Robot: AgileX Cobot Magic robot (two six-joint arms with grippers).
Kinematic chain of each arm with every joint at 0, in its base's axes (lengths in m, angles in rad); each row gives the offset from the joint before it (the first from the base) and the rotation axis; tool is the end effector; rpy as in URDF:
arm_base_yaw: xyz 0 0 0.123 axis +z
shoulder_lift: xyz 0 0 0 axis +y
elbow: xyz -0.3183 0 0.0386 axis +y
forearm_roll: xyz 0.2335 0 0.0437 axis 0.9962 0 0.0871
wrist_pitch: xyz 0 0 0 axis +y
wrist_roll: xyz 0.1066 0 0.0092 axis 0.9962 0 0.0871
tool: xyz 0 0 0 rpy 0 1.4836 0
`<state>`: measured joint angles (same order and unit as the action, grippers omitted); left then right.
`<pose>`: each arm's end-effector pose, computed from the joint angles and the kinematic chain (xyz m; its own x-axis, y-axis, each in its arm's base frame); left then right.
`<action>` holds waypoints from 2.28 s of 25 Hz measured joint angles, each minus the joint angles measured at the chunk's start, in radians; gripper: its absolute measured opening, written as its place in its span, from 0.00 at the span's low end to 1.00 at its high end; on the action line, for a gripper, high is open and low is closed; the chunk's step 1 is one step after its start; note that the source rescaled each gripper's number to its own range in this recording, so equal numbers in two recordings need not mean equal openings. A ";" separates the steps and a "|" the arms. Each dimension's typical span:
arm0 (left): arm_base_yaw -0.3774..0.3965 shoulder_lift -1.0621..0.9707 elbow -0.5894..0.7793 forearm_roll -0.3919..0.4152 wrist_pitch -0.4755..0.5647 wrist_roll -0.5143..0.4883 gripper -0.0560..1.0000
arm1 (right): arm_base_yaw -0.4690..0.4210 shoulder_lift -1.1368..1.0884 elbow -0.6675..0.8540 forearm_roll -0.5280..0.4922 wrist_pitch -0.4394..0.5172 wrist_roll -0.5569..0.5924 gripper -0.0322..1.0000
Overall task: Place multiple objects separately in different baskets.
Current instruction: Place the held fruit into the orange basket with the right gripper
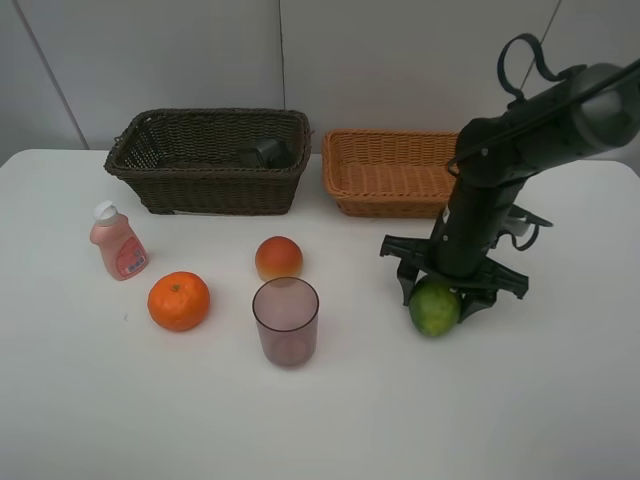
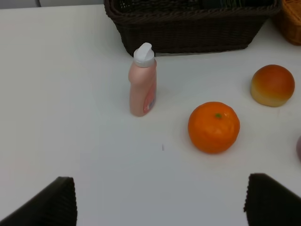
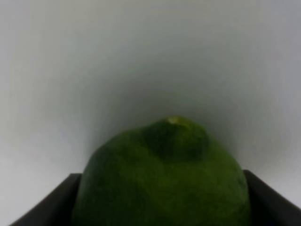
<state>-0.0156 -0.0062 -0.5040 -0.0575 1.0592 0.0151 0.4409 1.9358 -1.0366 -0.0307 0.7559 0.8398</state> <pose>-0.0405 -0.0047 0.2641 -0.4456 -0.0061 -0.8952 0.0546 0.9979 -0.0340 0.2989 0.1385 0.1440 -0.9298 0.3676 -0.0175 0.3678 0.9298 -0.0121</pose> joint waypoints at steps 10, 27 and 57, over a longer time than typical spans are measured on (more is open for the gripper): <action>0.000 0.000 0.000 0.000 0.000 0.000 0.93 | 0.000 -0.127 0.000 -0.007 -0.023 -0.138 0.52; 0.000 0.000 0.000 0.000 0.000 0.000 0.93 | 0.000 -0.207 0.000 -0.008 -0.128 -0.794 0.52; 0.000 0.000 0.000 0.000 0.000 0.000 0.93 | -0.231 -0.237 -0.092 0.004 -0.527 -0.834 0.52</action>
<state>-0.0156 -0.0062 -0.5040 -0.0575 1.0592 0.0151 0.2099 1.6992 -1.1289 -0.0264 0.2292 0.0056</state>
